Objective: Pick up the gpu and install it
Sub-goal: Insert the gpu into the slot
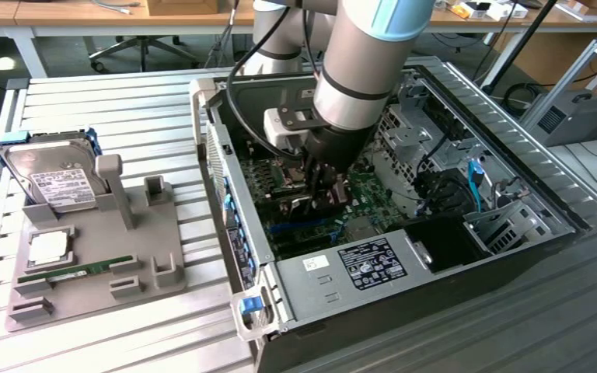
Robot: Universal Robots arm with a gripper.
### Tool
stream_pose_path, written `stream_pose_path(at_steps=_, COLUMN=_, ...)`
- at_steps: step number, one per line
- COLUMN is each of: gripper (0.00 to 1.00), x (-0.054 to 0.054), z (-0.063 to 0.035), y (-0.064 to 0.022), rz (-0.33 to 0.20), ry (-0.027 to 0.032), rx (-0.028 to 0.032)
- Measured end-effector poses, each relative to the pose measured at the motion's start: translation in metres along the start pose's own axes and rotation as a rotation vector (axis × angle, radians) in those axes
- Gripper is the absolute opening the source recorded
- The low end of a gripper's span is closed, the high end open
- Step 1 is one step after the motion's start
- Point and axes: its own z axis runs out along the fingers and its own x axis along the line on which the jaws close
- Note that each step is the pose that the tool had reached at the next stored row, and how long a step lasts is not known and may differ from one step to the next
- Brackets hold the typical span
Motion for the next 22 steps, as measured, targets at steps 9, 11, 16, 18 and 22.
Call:
stream_pose_path(at_steps=9, gripper=0.27, x=0.0001, z=0.0020, y=-0.0001, rz=0.000, ry=-0.0001, rx=0.0000)
stream_pose_path(at_steps=11, gripper=0.27, x=0.0001, z=0.0019, y=-0.0001, rz=0.000, ry=-0.0002, rx=0.0001)
stream_pose_path(at_steps=16, gripper=0.27, x=0.0000, z=-0.0004, y=0.0000, rz=0.000, ry=0.0001, rx=0.0000)
stream_pose_path(at_steps=18, gripper=0.27, x=-0.0001, z=-0.0012, y=0.0001, rz=0.000, ry=-0.0002, rx=0.0001)
stream_pose_path(at_steps=22, gripper=0.27, x=-0.0001, z=-0.0014, y=0.0001, rz=0.000, ry=-0.0001, rx=0.0000)
